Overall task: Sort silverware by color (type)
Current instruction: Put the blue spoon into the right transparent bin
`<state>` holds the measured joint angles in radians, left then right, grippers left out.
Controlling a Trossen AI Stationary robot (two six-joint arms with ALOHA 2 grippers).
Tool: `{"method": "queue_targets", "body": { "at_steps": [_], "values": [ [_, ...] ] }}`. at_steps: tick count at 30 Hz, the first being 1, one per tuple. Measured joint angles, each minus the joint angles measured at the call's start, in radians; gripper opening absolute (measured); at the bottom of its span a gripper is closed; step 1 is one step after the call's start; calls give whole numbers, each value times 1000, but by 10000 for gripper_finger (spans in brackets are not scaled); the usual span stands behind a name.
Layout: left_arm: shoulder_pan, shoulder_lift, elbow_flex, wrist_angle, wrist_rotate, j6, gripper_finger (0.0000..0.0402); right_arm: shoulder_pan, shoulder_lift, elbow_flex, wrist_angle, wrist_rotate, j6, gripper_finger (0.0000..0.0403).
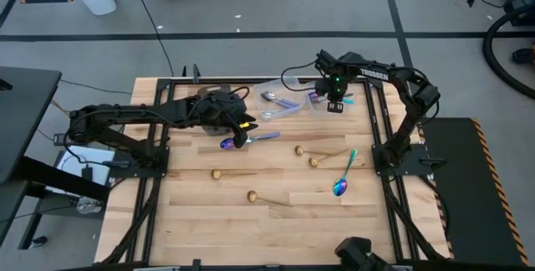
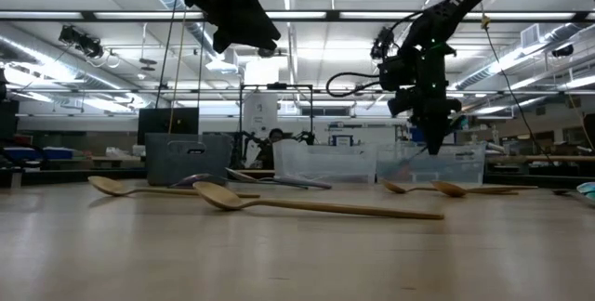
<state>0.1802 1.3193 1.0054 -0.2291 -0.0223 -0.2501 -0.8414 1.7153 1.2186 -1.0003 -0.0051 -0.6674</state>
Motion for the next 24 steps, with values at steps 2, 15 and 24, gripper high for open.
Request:
{"method": "queue_targets", "body": {
  "at_steps": [2,15,24],
  "values": [
    [0,0,0,0,0,-1,125,-14,-1,-13,45,-33,-26,14],
    [-1,0,0,0,0,-32,125,-104,0,-69,202,-75,-45,73],
    [-1,0,0,0,0,-32,125,-106,0,-49,209,-94,111,155]
  ]
}}
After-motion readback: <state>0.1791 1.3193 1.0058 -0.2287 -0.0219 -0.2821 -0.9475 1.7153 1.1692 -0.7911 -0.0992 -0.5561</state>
